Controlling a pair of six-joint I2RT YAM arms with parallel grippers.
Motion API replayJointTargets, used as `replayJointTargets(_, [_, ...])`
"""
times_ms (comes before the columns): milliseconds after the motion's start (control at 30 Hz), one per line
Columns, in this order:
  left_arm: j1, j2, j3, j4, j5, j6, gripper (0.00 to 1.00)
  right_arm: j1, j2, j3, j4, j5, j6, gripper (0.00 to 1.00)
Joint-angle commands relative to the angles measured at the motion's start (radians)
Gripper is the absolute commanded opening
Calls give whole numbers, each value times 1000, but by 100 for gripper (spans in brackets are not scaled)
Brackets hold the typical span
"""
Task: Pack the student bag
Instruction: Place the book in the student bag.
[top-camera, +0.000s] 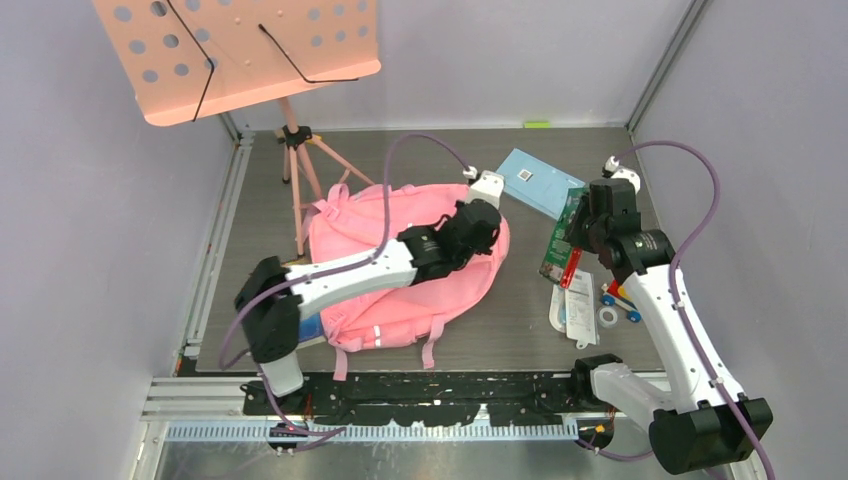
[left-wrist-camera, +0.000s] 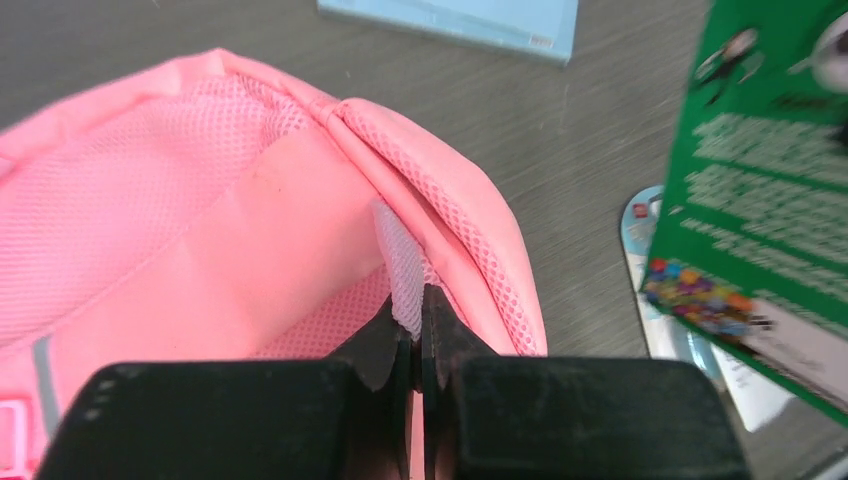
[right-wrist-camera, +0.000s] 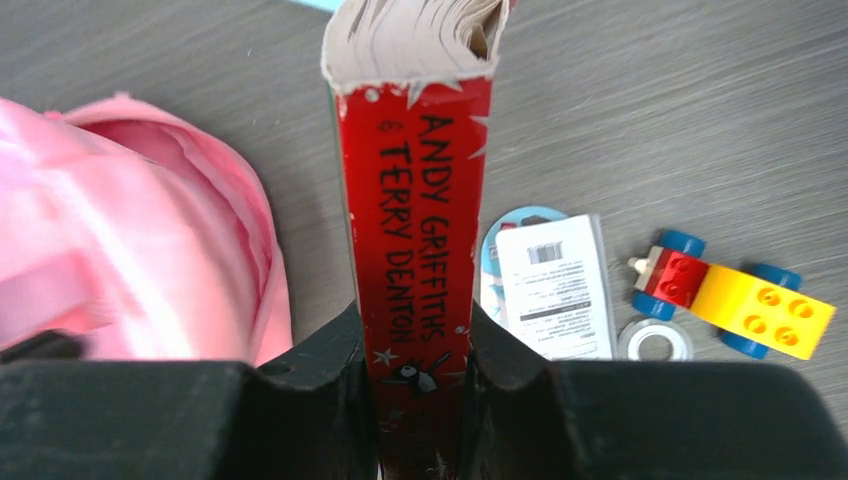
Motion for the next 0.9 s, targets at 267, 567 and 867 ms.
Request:
replayJointTargets(267, [63, -362, 52, -219, 116, 85, 0, 1, -65, -54, 265, -487, 260, 0])
replayJointTargets(567, [157, -520, -29, -214, 273, 0, 0, 103, -49, -139, 453, -630, 412, 0])
replayJointTargets(867, [184, -565, -37, -239, 333, -19, 0, 350, 50, -211, 605, -518, 459, 0])
